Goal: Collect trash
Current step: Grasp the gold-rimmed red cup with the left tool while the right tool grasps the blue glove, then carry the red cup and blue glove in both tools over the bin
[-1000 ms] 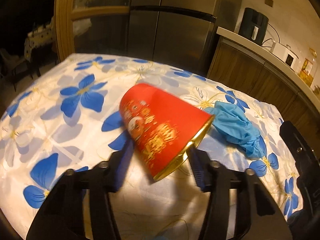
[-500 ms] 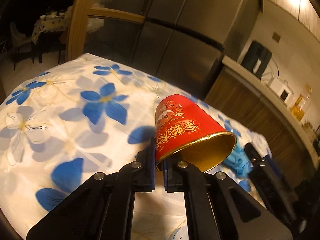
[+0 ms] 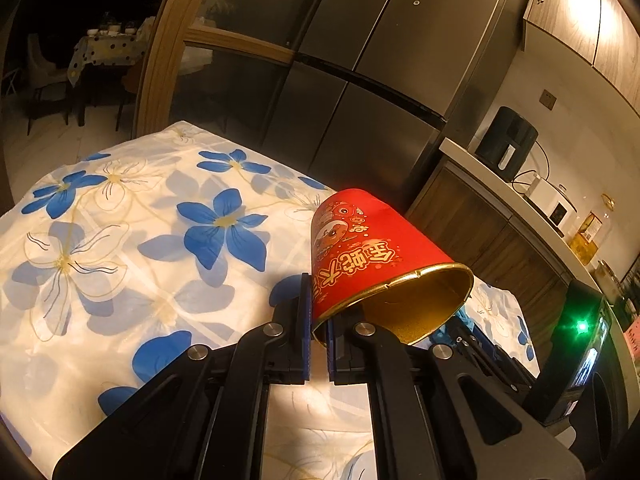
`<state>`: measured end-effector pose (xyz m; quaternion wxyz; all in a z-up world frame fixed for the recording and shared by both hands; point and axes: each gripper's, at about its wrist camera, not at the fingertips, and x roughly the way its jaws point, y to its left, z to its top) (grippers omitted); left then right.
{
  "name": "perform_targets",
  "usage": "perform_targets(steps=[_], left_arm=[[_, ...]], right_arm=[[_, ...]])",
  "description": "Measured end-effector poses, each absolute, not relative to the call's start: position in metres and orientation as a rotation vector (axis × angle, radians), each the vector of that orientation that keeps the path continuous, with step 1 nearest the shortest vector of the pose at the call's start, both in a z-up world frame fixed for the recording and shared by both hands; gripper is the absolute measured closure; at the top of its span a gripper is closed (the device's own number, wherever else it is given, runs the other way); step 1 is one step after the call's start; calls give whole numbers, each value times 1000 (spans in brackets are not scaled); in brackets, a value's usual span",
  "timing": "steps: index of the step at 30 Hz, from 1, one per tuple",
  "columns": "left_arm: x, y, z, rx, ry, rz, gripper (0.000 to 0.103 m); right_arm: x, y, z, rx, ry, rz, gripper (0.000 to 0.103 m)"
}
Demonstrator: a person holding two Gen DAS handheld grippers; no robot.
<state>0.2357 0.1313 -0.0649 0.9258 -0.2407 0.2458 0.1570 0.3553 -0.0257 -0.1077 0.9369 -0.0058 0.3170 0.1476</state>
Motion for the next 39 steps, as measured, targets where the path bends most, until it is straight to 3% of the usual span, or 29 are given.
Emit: perform_targets(steps=[6, 39], left_arm=[[227, 131, -57, -474, 494, 329, 97], [176, 11, -19, -331, 474, 161, 97]], right_arm=[[339, -31, -90, 1, 572, 315, 95], [193, -178, -20, 81, 396, 197, 96]])
